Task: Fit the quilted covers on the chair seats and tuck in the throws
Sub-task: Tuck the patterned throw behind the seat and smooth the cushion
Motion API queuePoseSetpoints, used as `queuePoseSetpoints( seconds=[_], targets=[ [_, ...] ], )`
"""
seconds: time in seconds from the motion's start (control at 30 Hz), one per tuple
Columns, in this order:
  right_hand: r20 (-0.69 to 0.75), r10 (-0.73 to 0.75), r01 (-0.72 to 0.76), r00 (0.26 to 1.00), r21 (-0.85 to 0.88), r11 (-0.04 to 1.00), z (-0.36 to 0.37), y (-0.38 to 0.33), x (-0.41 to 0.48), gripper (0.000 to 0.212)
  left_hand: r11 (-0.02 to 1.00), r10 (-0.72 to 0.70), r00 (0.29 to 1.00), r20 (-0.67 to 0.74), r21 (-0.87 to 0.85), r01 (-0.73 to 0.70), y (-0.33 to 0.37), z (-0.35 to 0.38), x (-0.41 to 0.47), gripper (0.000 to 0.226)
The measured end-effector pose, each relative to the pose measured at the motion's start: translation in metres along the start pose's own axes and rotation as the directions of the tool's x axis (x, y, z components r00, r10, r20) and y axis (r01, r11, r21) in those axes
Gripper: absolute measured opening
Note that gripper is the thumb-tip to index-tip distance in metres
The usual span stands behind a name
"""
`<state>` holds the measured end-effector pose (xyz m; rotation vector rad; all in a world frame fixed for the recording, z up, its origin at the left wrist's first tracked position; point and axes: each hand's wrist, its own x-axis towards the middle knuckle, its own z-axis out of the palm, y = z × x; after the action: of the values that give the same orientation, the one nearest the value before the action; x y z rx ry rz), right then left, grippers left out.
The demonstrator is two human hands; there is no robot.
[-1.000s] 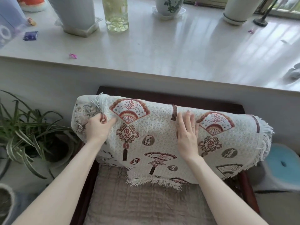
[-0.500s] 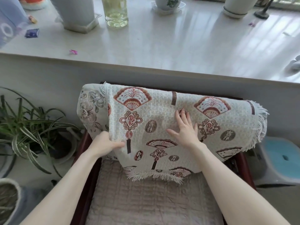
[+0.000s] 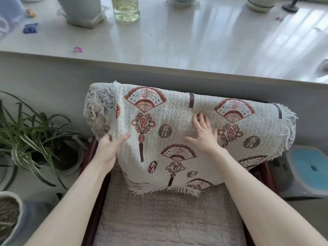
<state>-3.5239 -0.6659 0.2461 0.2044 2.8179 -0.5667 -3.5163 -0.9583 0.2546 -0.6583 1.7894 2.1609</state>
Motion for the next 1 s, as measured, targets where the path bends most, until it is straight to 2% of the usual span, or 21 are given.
queuePoseSetpoints(
  seconds=[0.07,0.1,0.2,0.27,0.33,0.4,0.47,0.5,0.57,0.67,0.77,0.87,1.0],
  targets=[
    [0.001,0.01,-0.01,1.0,0.009,1.0,-0.001,-0.002,0.0,0.091,0.996,0.012,0.998,-0.059,-0.089,-0.017,0.021,-0.002,0.013,0.065],
    [0.006,0.014,-0.015,1.0,0.014,1.0,-0.001,-0.003,-0.001,0.091,0.997,0.025,0.995,-0.102,-0.077,-0.033,0.029,-0.004,0.018,0.06],
    [0.015,0.022,-0.023,1.0,0.006,1.0,-0.002,-0.004,-0.002,0.091,0.992,0.094,0.971,-0.221,0.104,-0.072,0.038,-0.011,0.023,0.046],
    [0.013,0.029,-0.029,0.999,-0.003,1.0,-0.002,-0.006,-0.002,0.093,0.984,0.135,0.967,-0.218,0.143,-0.105,0.046,-0.008,0.027,0.043],
    [0.012,0.031,-0.031,0.999,-0.01,0.999,-0.001,-0.007,-0.001,0.093,0.981,0.175,0.969,-0.175,0.109,-0.158,0.058,-0.002,0.036,0.031],
    [0.015,0.031,-0.031,0.999,-0.016,0.999,-0.001,-0.007,-0.001,0.093,0.965,0.262,0.934,-0.243,0.073,-0.251,0.067,0.004,0.043,0.015],
    [0.021,0.029,-0.029,0.999,-0.011,1.0,-0.002,-0.007,0.0,0.093,0.942,0.33,0.877,-0.348,0.183,-0.282,0.062,0.007,0.042,0.012],
    [0.025,0.025,-0.025,0.999,-0.009,1.0,-0.001,-0.007,0.0,0.093,0.927,0.347,0.871,-0.347,0.268,-0.262,0.053,0.008,0.038,0.016],
    [0.026,0.012,-0.012,1.0,-0.004,1.0,0.001,-0.005,0.0,0.094,0.897,0.32,0.906,-0.278,0.397,-0.195,0.027,0.004,0.029,0.03],
    [0.013,-0.014,0.015,1.0,-0.013,1.0,0.006,-0.001,0.001,0.096,0.828,0.152,0.96,-0.234,0.56,0.006,-0.026,-0.016,0.032,0.052],
    [-0.054,-0.062,0.059,0.997,-0.045,0.997,0.016,0.005,-0.004,0.098,0.718,-0.017,0.959,-0.283,0.664,0.209,-0.071,-0.029,0.034,0.052],
    [-0.106,-0.11,0.094,0.988,-0.15,0.984,0.039,0.017,-0.021,0.096,0.703,-0.019,0.948,-0.318,0.669,0.239,-0.099,-0.027,0.033,0.052],
    [-0.065,-0.049,0.036,0.997,-0.188,0.981,0.069,0.04,-0.036,0.089,0.704,0.065,0.962,-0.264,0.696,0.143,-0.117,-0.02,0.04,0.05]
  ],
)
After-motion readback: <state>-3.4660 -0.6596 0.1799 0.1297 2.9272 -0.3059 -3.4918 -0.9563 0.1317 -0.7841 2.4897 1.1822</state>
